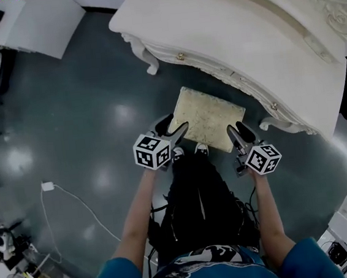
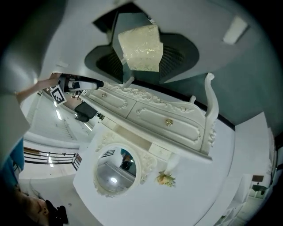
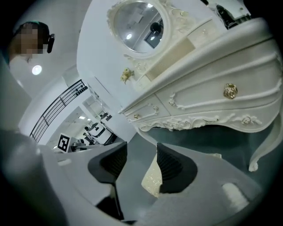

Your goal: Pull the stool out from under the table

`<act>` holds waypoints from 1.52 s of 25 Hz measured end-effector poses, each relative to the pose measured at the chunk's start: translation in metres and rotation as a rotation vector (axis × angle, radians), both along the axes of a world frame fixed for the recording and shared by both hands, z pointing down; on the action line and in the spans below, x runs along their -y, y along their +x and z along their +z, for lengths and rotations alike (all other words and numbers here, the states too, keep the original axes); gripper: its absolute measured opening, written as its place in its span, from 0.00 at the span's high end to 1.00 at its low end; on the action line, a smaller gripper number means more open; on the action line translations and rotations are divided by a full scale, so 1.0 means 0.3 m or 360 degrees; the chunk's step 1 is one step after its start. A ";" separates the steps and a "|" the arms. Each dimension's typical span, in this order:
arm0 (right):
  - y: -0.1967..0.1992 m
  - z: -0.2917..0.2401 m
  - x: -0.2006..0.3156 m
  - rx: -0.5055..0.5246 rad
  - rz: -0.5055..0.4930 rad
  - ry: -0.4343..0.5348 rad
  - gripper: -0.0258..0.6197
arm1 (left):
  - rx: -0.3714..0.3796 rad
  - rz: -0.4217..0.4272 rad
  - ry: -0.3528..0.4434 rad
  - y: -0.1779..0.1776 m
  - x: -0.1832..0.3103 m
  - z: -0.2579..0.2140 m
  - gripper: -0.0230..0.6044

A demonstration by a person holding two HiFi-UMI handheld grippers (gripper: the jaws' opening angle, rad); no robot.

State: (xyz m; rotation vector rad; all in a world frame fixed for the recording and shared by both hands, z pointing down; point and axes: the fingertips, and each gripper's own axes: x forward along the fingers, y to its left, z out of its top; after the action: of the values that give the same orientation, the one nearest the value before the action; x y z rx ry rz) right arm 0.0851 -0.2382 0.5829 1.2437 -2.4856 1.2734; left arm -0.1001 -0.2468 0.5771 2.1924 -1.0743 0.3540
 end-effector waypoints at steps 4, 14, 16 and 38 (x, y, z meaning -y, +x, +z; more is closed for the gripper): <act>-0.015 -0.106 0.002 -0.0027 -0.0079 0.0089 0.66 | 0.0076 0.0102 0.0075 0.068 -0.021 -0.114 0.56; -0.040 -0.284 -0.004 -0.0129 -0.0177 0.0242 0.74 | 0.0065 0.0157 0.0213 0.145 -0.060 -0.351 0.60; -0.046 -0.307 -0.018 -0.0149 -0.0202 0.0263 0.74 | 0.0058 0.0163 0.0250 0.151 -0.066 -0.393 0.62; -0.223 -0.692 -0.491 -0.0134 -0.0168 0.0624 0.85 | 0.0002 0.0151 0.0555 0.036 -0.569 -0.709 0.77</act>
State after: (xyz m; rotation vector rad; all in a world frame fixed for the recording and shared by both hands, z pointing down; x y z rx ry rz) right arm 0.0183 -0.0909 0.3754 1.1829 -2.7811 0.7142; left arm -0.0892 -0.0760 0.3646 2.5571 -1.1013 0.2211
